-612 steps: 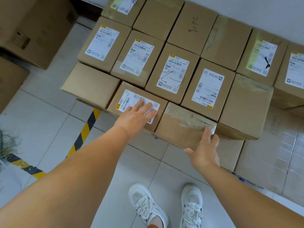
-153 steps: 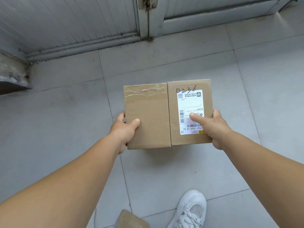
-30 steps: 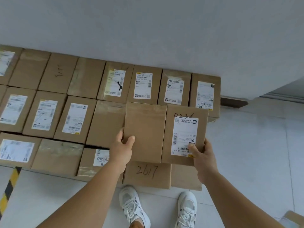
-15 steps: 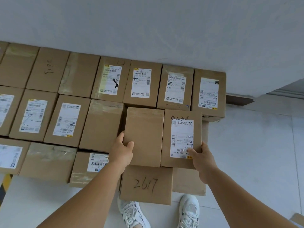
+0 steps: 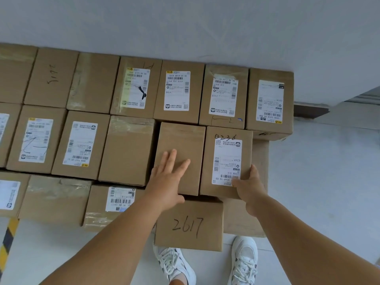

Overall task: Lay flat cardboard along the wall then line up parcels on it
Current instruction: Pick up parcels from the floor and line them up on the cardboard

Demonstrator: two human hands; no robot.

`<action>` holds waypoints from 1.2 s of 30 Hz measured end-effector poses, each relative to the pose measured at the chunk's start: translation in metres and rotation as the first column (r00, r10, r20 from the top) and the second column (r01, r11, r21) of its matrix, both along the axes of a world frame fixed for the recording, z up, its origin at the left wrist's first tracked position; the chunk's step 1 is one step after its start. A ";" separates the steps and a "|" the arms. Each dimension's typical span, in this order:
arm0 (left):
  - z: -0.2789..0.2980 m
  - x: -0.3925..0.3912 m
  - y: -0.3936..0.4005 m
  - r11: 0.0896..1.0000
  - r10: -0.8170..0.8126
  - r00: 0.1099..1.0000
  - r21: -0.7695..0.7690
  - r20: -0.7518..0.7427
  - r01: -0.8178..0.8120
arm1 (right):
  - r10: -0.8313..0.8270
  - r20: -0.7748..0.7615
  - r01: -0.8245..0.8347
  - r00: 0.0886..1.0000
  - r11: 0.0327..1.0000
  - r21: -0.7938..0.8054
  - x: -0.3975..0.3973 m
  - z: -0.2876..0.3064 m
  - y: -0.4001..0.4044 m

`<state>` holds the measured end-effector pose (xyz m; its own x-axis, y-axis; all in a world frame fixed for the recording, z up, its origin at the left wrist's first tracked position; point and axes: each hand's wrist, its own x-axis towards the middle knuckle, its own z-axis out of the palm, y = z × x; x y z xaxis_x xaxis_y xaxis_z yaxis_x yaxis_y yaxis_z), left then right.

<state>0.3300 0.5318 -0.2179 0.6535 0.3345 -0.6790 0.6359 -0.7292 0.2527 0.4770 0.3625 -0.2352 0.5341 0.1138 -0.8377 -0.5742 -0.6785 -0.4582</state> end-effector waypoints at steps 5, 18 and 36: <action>-0.002 0.004 0.008 0.992 -0.081 0.997 0.093 -0.014 0.082 | 0.038 -0.016 -0.039 0.999 0.997 -0.062 -0.003 -0.009 0.001; 0.006 0.014 -0.003 0.995 0.051 0.998 0.086 -0.020 -0.049 | 0.242 0.088 -0.227 0.966 0.961 -0.155 -0.006 0.005 0.006; 0.115 0.102 -0.190 0.922 0.343 0.901 -0.279 0.268 -0.268 | -0.210 0.323 0.235 0.923 0.971 -0.038 -0.001 0.124 -0.136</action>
<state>0.4323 0.3422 -0.1032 0.7316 0.4103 -0.5444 0.6812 -0.4092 0.6070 0.4763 0.2263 -0.1112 0.7755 -0.0948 -0.6242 -0.5491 -0.5892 -0.5927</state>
